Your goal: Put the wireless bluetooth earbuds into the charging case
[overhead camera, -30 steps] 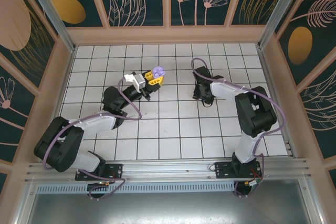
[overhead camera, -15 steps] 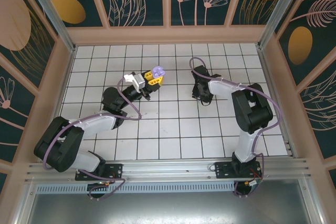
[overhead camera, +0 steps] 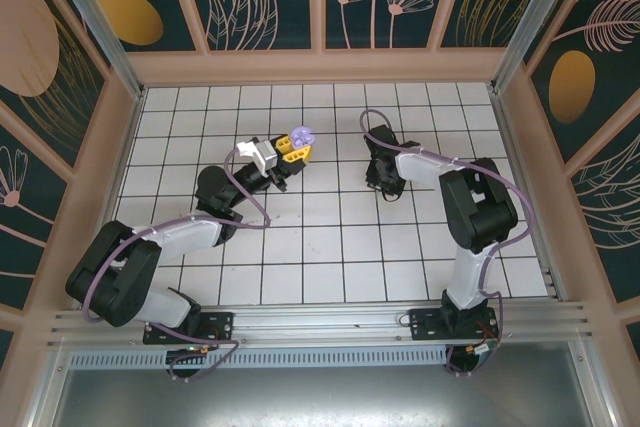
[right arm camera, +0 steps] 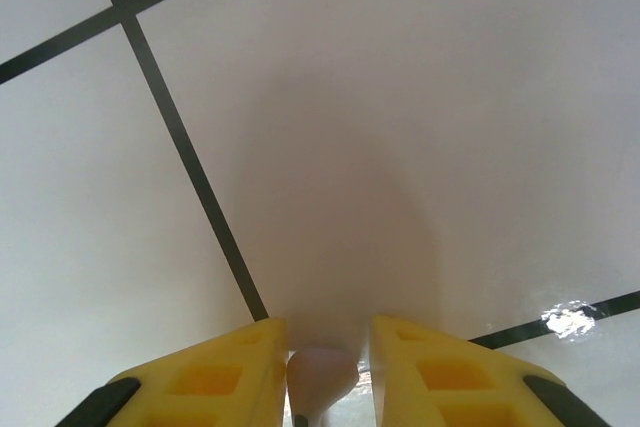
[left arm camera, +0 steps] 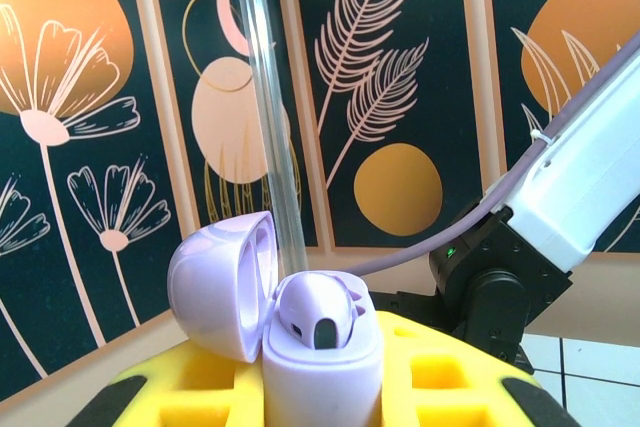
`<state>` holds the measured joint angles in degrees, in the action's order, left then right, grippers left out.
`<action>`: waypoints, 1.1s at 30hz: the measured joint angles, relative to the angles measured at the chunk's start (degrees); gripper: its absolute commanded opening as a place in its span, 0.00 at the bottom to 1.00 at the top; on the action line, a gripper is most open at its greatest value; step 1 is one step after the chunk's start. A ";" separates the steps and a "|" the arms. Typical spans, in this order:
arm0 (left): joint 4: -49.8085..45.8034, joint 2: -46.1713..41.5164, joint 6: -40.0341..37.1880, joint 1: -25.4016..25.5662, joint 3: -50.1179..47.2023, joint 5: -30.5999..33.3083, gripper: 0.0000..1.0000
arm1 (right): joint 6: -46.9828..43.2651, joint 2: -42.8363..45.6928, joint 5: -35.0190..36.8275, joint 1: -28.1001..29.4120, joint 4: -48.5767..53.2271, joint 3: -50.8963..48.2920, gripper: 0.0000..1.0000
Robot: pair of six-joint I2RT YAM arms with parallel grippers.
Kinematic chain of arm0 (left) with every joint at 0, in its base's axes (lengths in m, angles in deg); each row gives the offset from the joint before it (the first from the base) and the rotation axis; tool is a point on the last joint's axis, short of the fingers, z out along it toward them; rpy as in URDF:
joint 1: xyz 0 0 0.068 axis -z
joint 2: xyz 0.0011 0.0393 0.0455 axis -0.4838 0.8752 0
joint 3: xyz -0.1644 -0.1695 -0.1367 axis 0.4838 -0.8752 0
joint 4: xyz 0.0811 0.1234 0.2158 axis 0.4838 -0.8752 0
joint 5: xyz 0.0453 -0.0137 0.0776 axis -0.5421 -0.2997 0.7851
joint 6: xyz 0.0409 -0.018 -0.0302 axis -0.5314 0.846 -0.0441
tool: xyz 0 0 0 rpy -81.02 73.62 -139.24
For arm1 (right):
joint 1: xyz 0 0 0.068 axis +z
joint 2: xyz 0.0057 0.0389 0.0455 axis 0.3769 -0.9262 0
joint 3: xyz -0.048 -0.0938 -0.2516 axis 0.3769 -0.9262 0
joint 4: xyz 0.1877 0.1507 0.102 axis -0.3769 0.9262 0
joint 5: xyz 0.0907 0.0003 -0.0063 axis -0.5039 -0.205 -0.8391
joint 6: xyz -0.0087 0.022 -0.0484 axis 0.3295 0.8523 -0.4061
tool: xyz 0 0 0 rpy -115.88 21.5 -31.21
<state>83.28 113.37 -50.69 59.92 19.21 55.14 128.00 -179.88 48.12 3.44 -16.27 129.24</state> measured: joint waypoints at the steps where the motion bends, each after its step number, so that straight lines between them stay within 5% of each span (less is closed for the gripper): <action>1: 0.00 0.04 -0.02 0.00 0.00 0.00 0.00 | 0.00 0.00 0.00 0.00 0.00 0.00 0.29; 17: 0.00 0.09 0.00 0.00 0.00 0.00 0.00 | 1.11 0.00 0.87 1.03 -0.20 -0.02 0.33; 33: 0.00 0.09 0.00 0.00 0.00 0.00 0.00 | 1.03 0.00 1.22 1.86 -0.42 -0.33 0.22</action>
<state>83.28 113.45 -50.69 59.92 19.21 55.14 129.02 -179.88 49.34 5.30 -16.68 128.91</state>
